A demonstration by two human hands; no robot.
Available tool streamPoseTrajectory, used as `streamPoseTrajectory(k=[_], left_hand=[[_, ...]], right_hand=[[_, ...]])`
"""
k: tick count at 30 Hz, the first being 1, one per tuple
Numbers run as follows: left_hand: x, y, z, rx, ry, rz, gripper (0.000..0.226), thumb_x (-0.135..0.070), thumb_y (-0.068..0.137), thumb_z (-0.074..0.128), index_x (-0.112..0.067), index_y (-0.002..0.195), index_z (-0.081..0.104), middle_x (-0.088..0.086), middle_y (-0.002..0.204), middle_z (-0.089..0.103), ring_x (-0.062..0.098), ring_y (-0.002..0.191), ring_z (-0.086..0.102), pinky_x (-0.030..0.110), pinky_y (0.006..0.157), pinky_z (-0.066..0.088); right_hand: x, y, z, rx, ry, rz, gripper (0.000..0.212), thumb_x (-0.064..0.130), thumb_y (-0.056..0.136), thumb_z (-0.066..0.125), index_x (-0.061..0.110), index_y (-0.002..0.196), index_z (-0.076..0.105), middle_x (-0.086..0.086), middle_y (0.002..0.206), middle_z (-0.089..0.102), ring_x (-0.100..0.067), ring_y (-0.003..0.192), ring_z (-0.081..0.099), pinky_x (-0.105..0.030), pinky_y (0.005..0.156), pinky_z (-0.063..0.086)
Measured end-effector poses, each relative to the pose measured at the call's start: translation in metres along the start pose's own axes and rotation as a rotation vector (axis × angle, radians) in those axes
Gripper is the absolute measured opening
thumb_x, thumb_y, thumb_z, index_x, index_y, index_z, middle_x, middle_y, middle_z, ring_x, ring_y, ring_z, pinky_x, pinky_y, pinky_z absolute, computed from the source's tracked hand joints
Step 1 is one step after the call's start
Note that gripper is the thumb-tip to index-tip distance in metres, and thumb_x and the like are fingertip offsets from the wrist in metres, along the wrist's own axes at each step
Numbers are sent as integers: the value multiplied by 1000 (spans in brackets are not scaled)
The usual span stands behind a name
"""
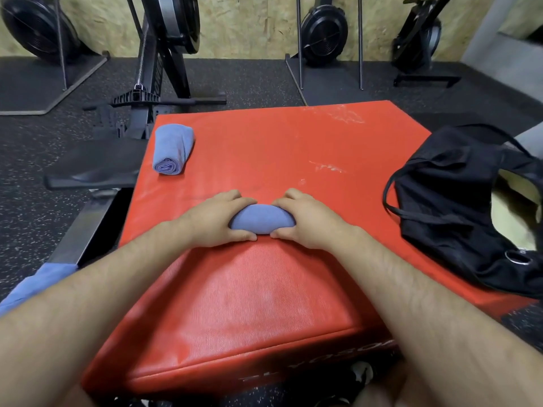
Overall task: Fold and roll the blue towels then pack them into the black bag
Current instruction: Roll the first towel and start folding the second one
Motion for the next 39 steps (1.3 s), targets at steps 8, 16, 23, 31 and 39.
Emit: streamPoseTrajectory(k=[8, 16, 23, 31, 39], left_hand=[[12, -14, -70, -325, -610, -186, 49, -28, 74, 87, -30, 114, 61, -10, 114, 64, -7, 98, 57, 2, 83, 39], [8, -30, -95, -356, -1119, -227, 56, -23, 73, 86, -29, 122, 62, -5, 100, 70, 9, 91, 65, 31, 91, 50], [15, -49, -104, -547, -1287, -270, 54, -24, 73, 82, -13, 120, 58, 19, 114, 69, 29, 101, 64, 40, 89, 54], [-25, -67, -107, -700, -1038, -459, 34, -35, 91, 69, -15, 116, 58, 4, 105, 66, 15, 85, 68, 39, 74, 57], [-23, -62, -88, -649, -1393, -413, 56, -19, 81, 79, -16, 129, 51, 4, 129, 60, 21, 112, 66, 46, 89, 58]], right_hand=[[-20, -3, -59, -298, 526, 79, 47, 27, 80, 82, 24, 119, 55, 15, 107, 59, -3, 87, 56, -11, 78, 43], [-8, -7, -84, -271, 828, 45, 41, 14, 87, 75, 14, 125, 59, 3, 108, 65, -1, 87, 60, -13, 81, 49], [34, -16, -91, -368, 833, 12, 24, 10, 87, 75, 10, 108, 63, 3, 89, 68, -2, 71, 61, -18, 70, 50], [105, -27, -100, -844, 258, -47, 36, 13, 74, 76, 14, 105, 57, -3, 102, 59, -26, 95, 58, -34, 80, 46], [115, -25, -50, -675, 436, -244, 37, 18, 81, 74, 12, 113, 55, 0, 117, 52, -16, 110, 57, -29, 93, 49]])
Point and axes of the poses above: each hand's wrist, its own y-axis towards the middle knuckle, its own z-axis out of the palm, x = y × z, the point moved 7 cm from there along y, towards the middle knuckle
